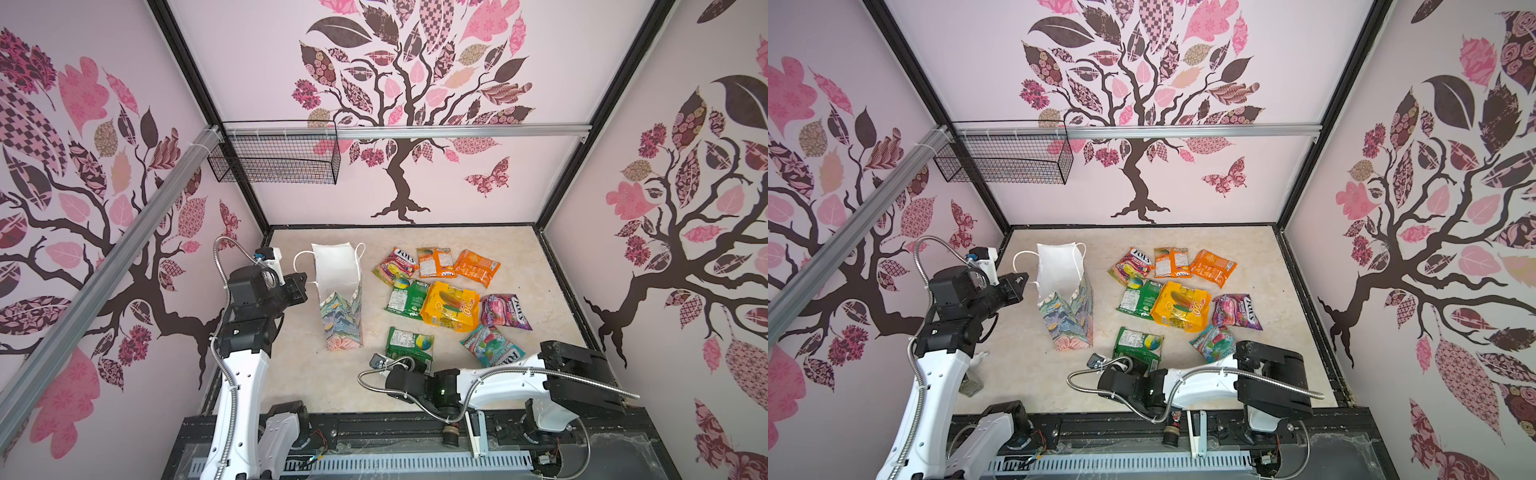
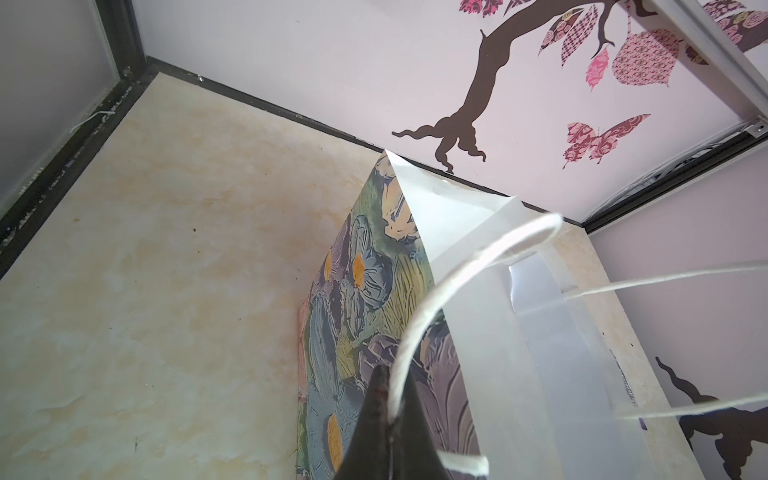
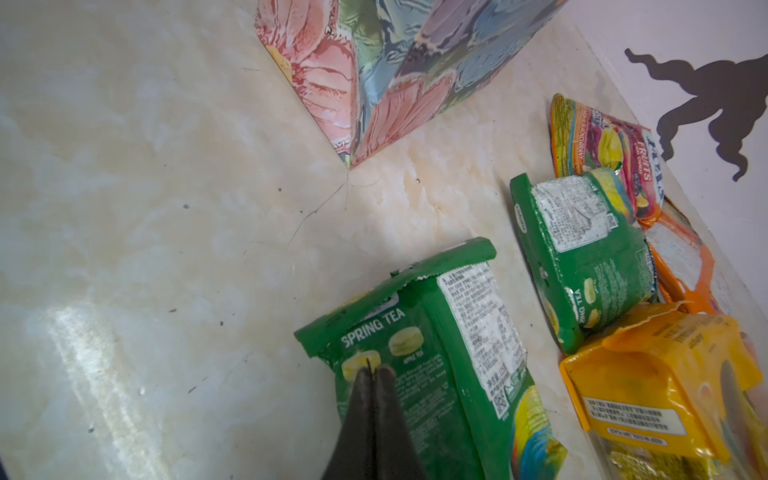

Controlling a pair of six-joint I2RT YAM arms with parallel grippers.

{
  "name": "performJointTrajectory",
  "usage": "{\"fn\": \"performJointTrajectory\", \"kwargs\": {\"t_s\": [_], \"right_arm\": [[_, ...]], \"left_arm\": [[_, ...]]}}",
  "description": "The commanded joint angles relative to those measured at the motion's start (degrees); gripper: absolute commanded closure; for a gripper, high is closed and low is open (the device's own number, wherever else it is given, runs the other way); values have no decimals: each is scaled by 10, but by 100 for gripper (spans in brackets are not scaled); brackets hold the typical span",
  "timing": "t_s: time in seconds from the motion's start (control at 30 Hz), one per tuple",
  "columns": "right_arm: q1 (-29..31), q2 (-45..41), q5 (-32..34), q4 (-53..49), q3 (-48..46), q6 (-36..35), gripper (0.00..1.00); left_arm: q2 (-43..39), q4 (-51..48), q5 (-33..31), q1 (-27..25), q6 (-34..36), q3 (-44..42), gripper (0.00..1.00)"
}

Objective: Place the snacks into the paper bag
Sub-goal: 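Lower the right gripper onto the green Spring Tea candy bag nearest the robot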

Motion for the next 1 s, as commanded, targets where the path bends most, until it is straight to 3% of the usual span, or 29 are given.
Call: {"fn": "performJointTrajectory", "kwargs": {"t_s": [0.0, 0.2, 0.3, 0.33, 0.4, 0.63, 0.97], "right_arm": [[-1, -10, 27, -42, 38, 0, 100], [0, -45, -7, -124, 53, 14, 99], [17, -33, 39, -139, 52, -1, 50], [24, -27, 58, -129, 47, -11, 40], [29, -13, 67, -114, 41, -36, 29], [32, 46, 92, -40, 15, -97, 25], [32, 117, 142, 52, 3, -106, 23]], "left_arm": [[-24, 14, 16, 2, 0, 2, 100], [-21, 11, 15, 2, -6, 0, 100], [-12, 11, 15, 2, -9, 1, 100], [-10, 10, 14, 2, -9, 2, 100], [-6, 6, 13, 2, -8, 6, 100], [-13, -16, -7, 2, 1, 15, 100], [-22, -42, -8, 1, 3, 12, 100]]}}
